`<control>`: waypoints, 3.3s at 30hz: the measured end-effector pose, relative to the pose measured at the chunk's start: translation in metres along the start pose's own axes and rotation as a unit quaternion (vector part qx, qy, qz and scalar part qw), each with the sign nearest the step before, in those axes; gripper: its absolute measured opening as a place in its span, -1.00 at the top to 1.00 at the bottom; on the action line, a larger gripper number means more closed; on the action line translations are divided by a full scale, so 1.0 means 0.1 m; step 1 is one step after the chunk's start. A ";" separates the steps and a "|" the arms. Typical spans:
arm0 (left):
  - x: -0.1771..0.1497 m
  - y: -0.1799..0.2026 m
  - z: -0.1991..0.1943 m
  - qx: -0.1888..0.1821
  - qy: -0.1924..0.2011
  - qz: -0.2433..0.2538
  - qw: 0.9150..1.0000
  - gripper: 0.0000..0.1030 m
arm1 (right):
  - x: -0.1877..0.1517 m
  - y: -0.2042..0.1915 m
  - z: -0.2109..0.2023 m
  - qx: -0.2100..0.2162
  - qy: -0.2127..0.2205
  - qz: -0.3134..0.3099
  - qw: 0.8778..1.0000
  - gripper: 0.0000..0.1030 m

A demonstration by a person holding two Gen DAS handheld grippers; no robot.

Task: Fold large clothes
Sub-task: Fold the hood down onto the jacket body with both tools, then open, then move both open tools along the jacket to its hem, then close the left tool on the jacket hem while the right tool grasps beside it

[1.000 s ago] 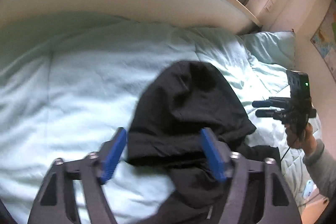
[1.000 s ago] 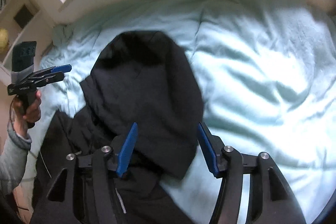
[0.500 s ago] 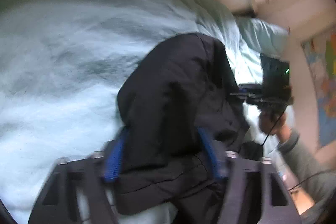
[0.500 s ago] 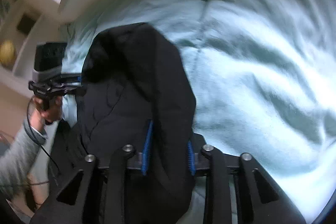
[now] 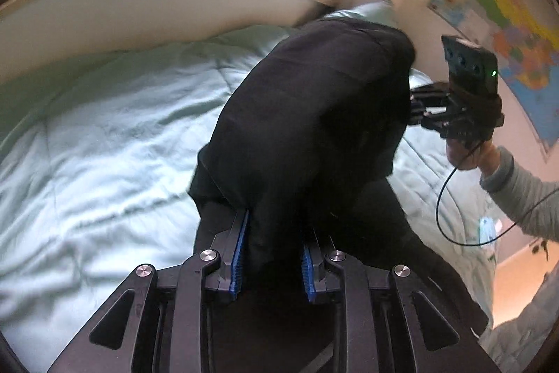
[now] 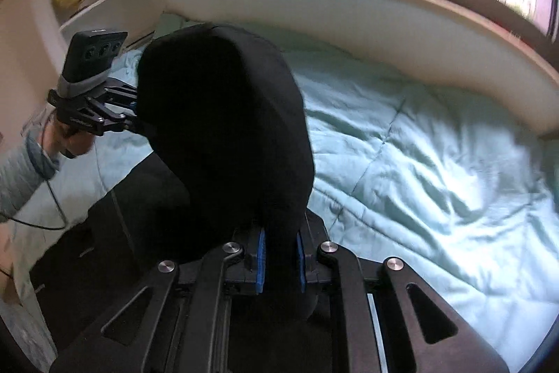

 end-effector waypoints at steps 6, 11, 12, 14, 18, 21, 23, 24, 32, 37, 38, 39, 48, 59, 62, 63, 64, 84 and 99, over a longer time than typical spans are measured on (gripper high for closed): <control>-0.75 0.65 -0.33 0.019 -0.002 0.008 1.000 0.48 | -0.44 -0.82 -0.71 -0.054 0.004 -0.047 0.997 0.69; -1.83 0.66 -0.03 0.036 -0.061 -0.097 0.993 0.48 | -1.15 -1.37 -0.45 -0.038 -0.081 -0.024 0.996 0.69; -2.00 0.63 0.02 0.042 -0.071 -0.122 0.989 0.48 | -1.25 -1.40 -0.37 -0.036 -0.100 -0.014 0.994 0.69; -2.30 0.54 0.03 0.030 -0.086 -0.181 0.979 0.48 | -1.50 -1.40 -0.17 -0.028 -0.145 0.028 0.989 0.69; -2.18 0.59 -0.36 0.050 -0.052 -0.182 0.981 0.48 | -1.44 -1.12 -0.35 -0.015 -0.122 0.104 0.987 0.49; -1.70 0.70 -0.72 0.059 0.008 -0.141 0.988 0.47 | -1.07 -0.89 -0.58 -0.030 -0.060 0.132 0.989 0.27; -1.25 0.74 -0.79 0.047 0.048 -0.128 0.990 0.45 | -0.71 -0.78 -0.57 -0.033 -0.025 0.148 0.988 0.26; -1.02 0.73 -0.76 0.040 0.062 -0.127 0.989 0.41 | -0.56 -0.75 -0.51 -0.020 -0.014 0.159 0.987 0.23; -0.66 0.68 0.12 -0.010 -0.010 -0.170 0.985 0.18 | -0.40 -0.89 0.34 0.008 -0.056 0.253 0.966 -0.30; -1.46 0.57 0.75 0.058 -0.109 -0.205 0.971 0.20 | -1.32 -1.30 0.85 -0.024 -0.147 0.242 0.959 -0.25; -1.61 0.58 0.85 0.057 -0.111 -0.211 0.969 0.20 | -1.49 -1.38 0.99 -0.035 -0.157 0.232 0.959 -0.25; -1.70 0.61 0.90 0.059 -0.102 -0.211 0.970 0.20 | -1.58 -1.44 1.07 -0.054 -0.152 0.217 0.963 -0.25; -1.69 0.90 0.42 0.024 -0.019 -0.204 0.979 0.18 | -1.45 -1.51 0.57 -0.036 -0.093 0.201 0.974 -0.31; -1.96 0.92 0.71 0.048 -0.042 -0.235 0.970 0.10 | -1.72 -1.62 0.86 -0.030 -0.152 0.198 0.968 -0.34; -1.92 1.07 0.52 0.065 -0.045 -0.225 0.971 0.10 | -1.74 -1.69 0.62 -0.016 -0.146 0.206 0.967 -0.34; -2.00 1.08 0.39 0.069 -0.044 -0.226 0.971 0.10 | -1.80 -1.71 0.50 -0.016 -0.143 0.208 0.968 -0.34; -2.02 1.13 0.25 0.076 -0.040 -0.227 0.970 0.10 | -1.87 -1.73 0.37 -0.018 -0.142 0.211 0.967 -0.34; -4.26 1.35 -1.90 0.184 -0.019 -0.403 0.896 0.09 | -3.29 -2.02 -1.43 -0.051 -0.120 0.373 0.919 -0.35; -4.88 1.35 -1.49 0.136 -0.060 -0.443 0.884 0.59 | -4.19 -2.33 -1.83 -0.124 -0.180 0.417 0.882 -0.35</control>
Point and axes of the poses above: each gripper's, at about its wrist camera, not at the fingertips, and z roughly the way its jaws point, y to its right, x to its top, the point moved 1 cm from there along z, roughly the way its jaws point, and after that the axes turned 2 degrees about -z, right-handed, at the moved point
